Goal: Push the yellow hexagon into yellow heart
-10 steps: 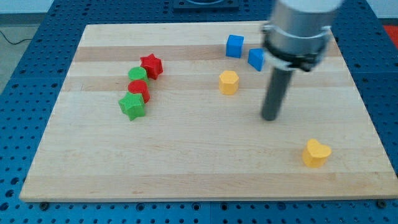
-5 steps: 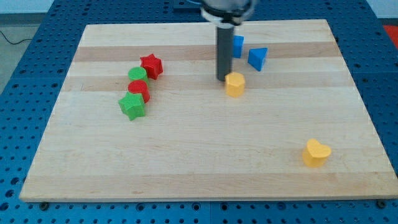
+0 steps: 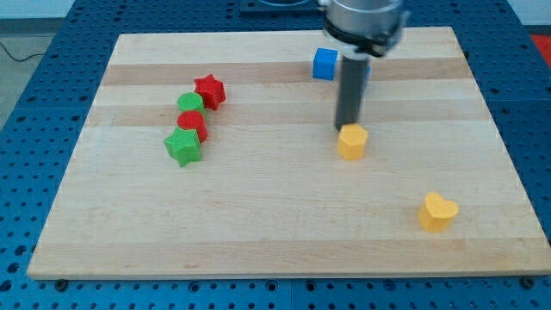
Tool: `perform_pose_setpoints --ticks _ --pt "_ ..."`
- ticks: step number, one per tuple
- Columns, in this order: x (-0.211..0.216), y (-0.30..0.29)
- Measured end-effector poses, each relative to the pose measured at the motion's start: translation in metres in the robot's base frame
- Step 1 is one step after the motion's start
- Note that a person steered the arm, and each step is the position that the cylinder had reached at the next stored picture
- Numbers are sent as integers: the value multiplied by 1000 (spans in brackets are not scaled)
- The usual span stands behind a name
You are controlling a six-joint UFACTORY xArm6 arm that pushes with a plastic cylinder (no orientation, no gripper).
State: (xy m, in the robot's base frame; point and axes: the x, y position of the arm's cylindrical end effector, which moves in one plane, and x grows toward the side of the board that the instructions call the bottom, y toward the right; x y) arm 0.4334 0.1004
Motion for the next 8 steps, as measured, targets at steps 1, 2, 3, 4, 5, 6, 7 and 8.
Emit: perform_pose_setpoints --ticks 1,2,3,4,5,6,7,8 --pt "32 34" --pt "16 36" --pt "-24 15" --pt "-24 -27" --pt "-6 -33" --pt "17 -9" --pt "24 -8" --pt "24 -12"
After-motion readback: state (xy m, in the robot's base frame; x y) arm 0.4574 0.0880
